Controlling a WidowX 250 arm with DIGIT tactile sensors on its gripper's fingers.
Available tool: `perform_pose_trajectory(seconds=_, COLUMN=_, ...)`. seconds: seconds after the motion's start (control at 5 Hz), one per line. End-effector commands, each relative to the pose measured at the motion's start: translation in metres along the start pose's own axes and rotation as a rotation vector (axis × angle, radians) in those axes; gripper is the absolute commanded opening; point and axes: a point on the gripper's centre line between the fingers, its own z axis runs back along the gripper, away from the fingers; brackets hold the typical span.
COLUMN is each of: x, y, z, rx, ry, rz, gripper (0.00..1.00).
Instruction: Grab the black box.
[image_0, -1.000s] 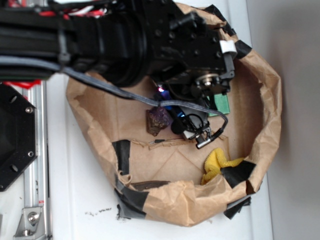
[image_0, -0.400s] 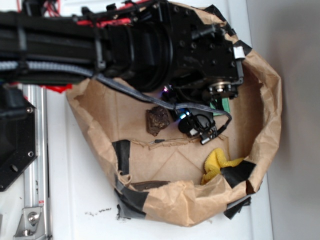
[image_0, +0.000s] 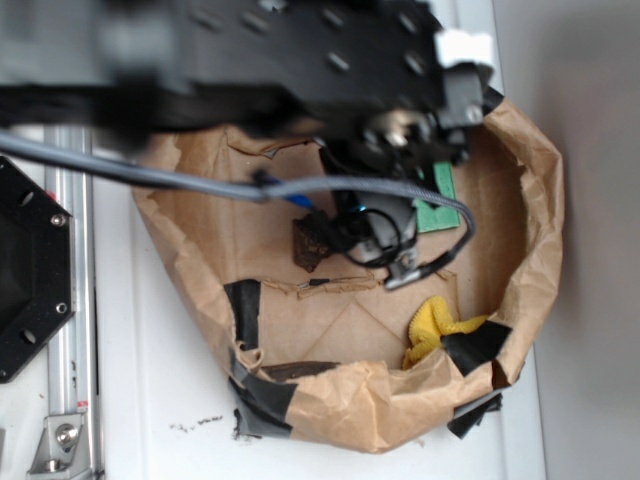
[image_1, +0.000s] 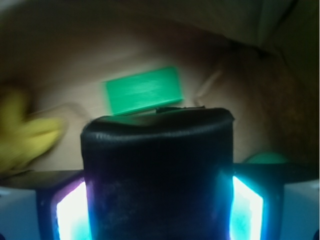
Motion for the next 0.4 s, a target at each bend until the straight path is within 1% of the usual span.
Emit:
perform_pose_trajectory(seconds=0.0, x=-0.0029, y=0.0053, z=0.0867, rx=0.0, ry=-0.051, rz=-0.103, gripper=0.0)
perform_pose_trajectory(seconds=0.2, x=-0.0011, y=0.0005, z=0.0769, rx=0.056, ry=0.01, rz=-0.127, gripper=0.0)
